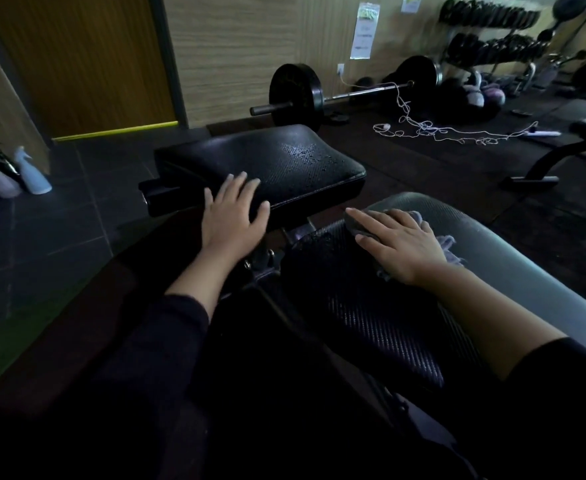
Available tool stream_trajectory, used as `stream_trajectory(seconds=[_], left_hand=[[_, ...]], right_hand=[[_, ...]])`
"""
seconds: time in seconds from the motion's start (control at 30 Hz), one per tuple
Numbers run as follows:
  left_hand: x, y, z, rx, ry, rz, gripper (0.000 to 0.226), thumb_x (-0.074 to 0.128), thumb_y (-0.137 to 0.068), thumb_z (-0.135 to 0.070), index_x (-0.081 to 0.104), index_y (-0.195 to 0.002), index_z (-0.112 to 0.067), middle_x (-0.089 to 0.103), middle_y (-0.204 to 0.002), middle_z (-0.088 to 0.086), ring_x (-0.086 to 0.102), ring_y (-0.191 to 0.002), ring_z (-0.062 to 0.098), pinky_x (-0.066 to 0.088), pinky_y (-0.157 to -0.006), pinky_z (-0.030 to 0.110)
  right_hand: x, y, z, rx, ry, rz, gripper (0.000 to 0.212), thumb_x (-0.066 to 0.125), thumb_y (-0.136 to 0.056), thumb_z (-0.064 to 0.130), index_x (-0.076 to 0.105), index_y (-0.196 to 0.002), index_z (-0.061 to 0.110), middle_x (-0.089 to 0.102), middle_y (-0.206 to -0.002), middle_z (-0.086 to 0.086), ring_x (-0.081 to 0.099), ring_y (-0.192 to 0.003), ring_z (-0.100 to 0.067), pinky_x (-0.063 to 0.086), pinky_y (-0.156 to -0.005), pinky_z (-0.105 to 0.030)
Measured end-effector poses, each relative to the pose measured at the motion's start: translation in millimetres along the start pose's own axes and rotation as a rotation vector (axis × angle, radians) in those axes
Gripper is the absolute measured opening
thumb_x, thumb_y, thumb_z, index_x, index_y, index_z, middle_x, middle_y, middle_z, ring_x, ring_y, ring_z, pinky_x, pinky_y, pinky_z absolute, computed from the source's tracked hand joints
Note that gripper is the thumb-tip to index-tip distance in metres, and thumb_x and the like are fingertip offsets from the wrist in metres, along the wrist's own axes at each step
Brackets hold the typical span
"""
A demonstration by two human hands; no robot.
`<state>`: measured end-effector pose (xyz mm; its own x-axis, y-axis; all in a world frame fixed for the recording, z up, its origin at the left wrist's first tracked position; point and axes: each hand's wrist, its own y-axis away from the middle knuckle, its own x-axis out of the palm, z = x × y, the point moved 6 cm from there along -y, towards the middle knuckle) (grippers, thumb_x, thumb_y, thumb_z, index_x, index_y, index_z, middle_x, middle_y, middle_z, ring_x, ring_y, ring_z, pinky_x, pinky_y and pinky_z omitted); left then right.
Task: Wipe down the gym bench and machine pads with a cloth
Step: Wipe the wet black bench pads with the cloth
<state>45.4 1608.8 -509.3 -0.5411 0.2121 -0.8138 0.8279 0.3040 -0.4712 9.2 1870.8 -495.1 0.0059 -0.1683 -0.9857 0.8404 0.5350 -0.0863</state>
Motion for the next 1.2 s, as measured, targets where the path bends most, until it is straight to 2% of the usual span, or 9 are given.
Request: stream_trajectory(seconds=[0.13,0.33,0.47,0.57,0.67,0.77,0.9,1.03,1.2], left_hand=[[24.7,-23.4,31.3,-0.077,-0.046,0.24,0.058,0.024,-0.1,-0.055,0.024,-0.152,-0.031,0.01,-0.162,-0.002,0.0,-0.149,0.016,-0.003,-0.12,0.042],[21.9,-20.8,29.0,-0.086,0.014,0.22,0.057,0.026,-0.099,-0.058,0.025,-0.151,-0.037,0.01,-0.162,-0.006,-0.001,-0.149,0.014,0.009,-0.119,0.037],[22.1,-20.9,30.2,-0.085,0.022,0.226,0.055,0.027,-0.099,-0.057,0.025,-0.151,-0.037,0.01,-0.162,-0.006,-0.001,-0.149,0.013,0.01,-0.118,0.035],[23.1,-21.6,31.2,-0.086,0.03,0.213,0.055,0.027,-0.099,-0.057,0.026,-0.15,-0.037,0.011,-0.162,-0.007,-0.001,-0.149,0.012,0.012,-0.117,0.036],[24.6,-21.0,34.0,-0.086,0.031,0.228,0.056,0.025,-0.098,-0.059,0.024,-0.151,-0.038,0.009,-0.162,-0.008,-0.002,-0.148,0.01,0.015,-0.117,0.038],[24.0,-20.1,34.3,-0.091,-0.001,0.236,0.058,0.022,-0.098,-0.06,0.022,-0.151,-0.038,0.009,-0.162,-0.009,-0.002,-0.148,0.01,0.018,-0.117,0.04],[24.9,-19.7,24.8,-0.061,-0.024,0.231,0.058,0.021,-0.1,-0.057,0.021,-0.153,-0.032,0.008,-0.163,-0.002,-0.002,-0.149,0.015,0.011,-0.119,0.038],[27.1,-18.5,21.3,-0.023,0.027,0.215,0.057,0.024,-0.102,-0.052,0.025,-0.153,-0.026,0.009,-0.162,0.004,-0.001,-0.149,0.019,0.003,-0.12,0.036],[28.3,-21.5,28.1,-0.044,0.009,0.229,0.056,0.024,-0.1,-0.055,0.024,-0.152,-0.032,0.01,-0.162,-0.001,0.0,-0.149,0.015,0.013,-0.119,0.039]], right_hand=[[0.5,-4.6,2.0,0.009,0.005,0.001,0.047,0.023,-0.099,0.054,0.011,-0.144,0.058,0.023,-0.155,0.02,0.01,-0.145,-0.014,0.011,-0.112,-0.045],[5.3,-32.0,46.4,-0.094,0.019,0.028,0.04,0.024,-0.1,0.052,0.029,-0.14,0.057,0.025,-0.153,0.024,0.016,-0.143,-0.017,0.013,-0.111,-0.047],[15.0,-18.1,106.7,-0.326,0.107,0.022,0.036,0.029,-0.098,0.052,0.046,-0.13,0.054,0.038,-0.145,0.024,0.026,-0.135,-0.016,0.02,-0.104,-0.043],[17.5,31.1,130.3,-0.588,0.179,-0.05,0.043,0.028,-0.091,0.051,0.059,-0.12,0.043,0.051,-0.137,0.015,0.036,-0.131,-0.023,0.031,-0.097,-0.048],[16.8,72.7,100.4,-0.724,0.173,-0.024,0.043,0.031,-0.091,0.048,0.054,-0.127,0.043,0.045,-0.145,0.012,0.034,-0.137,-0.025,0.033,-0.098,-0.047],[7.7,75.1,58.9,-0.674,0.042,0.038,0.043,0.03,-0.095,0.051,0.04,-0.137,0.048,0.035,-0.153,0.009,0.032,-0.139,-0.025,0.032,-0.107,-0.05],[2.9,17.2,29.4,-0.337,0.059,0.077,0.046,0.011,-0.086,0.067,0.014,-0.132,0.071,0.025,-0.156,0.014,0.018,-0.144,-0.021,0.019,-0.115,-0.049],[9.8,-25.5,75.3,-0.211,0.117,0.039,0.039,0.026,-0.098,0.051,0.032,-0.135,0.06,0.028,-0.152,0.02,0.021,-0.139,-0.018,0.016,-0.113,-0.045],[16.4,22.2,118.8,-0.484,0.199,-0.031,0.045,0.024,-0.091,0.052,0.051,-0.127,0.048,0.04,-0.147,0.014,0.03,-0.136,-0.024,0.026,-0.104,-0.049]])
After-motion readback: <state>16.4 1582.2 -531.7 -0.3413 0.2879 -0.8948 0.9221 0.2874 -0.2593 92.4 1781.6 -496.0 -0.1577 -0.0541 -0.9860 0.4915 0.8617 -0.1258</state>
